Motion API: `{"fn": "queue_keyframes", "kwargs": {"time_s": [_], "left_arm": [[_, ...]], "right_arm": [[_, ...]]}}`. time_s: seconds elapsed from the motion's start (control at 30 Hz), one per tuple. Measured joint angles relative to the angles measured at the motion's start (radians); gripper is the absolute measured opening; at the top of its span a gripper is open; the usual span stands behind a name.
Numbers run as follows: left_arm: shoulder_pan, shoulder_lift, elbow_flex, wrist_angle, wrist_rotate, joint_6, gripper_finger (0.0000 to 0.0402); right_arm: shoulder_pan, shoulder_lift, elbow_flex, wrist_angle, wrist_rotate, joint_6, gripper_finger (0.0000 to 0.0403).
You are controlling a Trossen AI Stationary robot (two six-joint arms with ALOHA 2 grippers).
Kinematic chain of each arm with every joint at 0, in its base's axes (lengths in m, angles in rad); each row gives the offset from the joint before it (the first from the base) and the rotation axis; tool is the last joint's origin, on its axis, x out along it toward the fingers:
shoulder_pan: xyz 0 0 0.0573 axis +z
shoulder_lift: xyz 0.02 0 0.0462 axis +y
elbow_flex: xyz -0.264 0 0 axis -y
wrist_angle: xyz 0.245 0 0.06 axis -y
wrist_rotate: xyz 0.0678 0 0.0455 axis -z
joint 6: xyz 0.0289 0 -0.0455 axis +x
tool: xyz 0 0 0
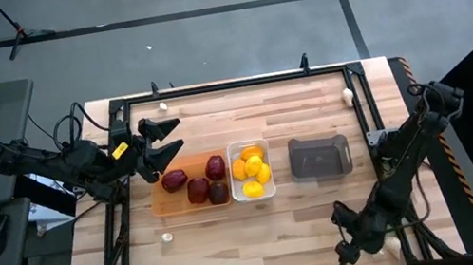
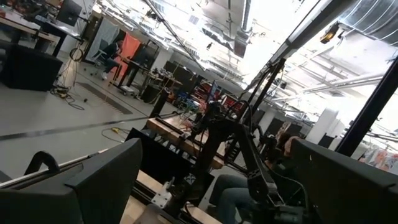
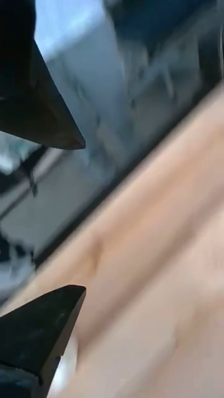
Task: Sort produce into baskets
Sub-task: Put the white garlic into the black bin
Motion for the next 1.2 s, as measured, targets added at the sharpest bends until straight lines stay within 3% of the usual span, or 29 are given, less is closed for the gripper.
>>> {"fn": "queue_keyframes", "kwargs": {"time_s": [0.27,0.5,0.77,0.93,1.2], "left_arm": [[0.000,0.000,0.000,0.000,0.000,-0.001,0.0397],[0.000,0.000,0.000,0.000,0.000,0.000,0.0397],[0.000,0.000,0.000,0.000,0.000,0.001,0.0397],[0.000,0.000,0.000,0.000,0.000,0.001,0.0397],[0.000,0.000,0.000,0.000,0.000,0.000,0.0397]], "right_arm": [[-0.011,0.133,0.136,-0.405,-0.166,-0.028,0.0362],[0.004,0.255,0.140,-0.410,-0.291,-0.028,0.0362],[0.003,0.331,0.140,-0.404,-0.355,-0.028,0.0357],[0.010,0.342,0.140,-0.401,-0.383,-0.040,0.0318],[0.009,0.342,0.140,-0.395,-0.374,-0.043,0.0202]]}}
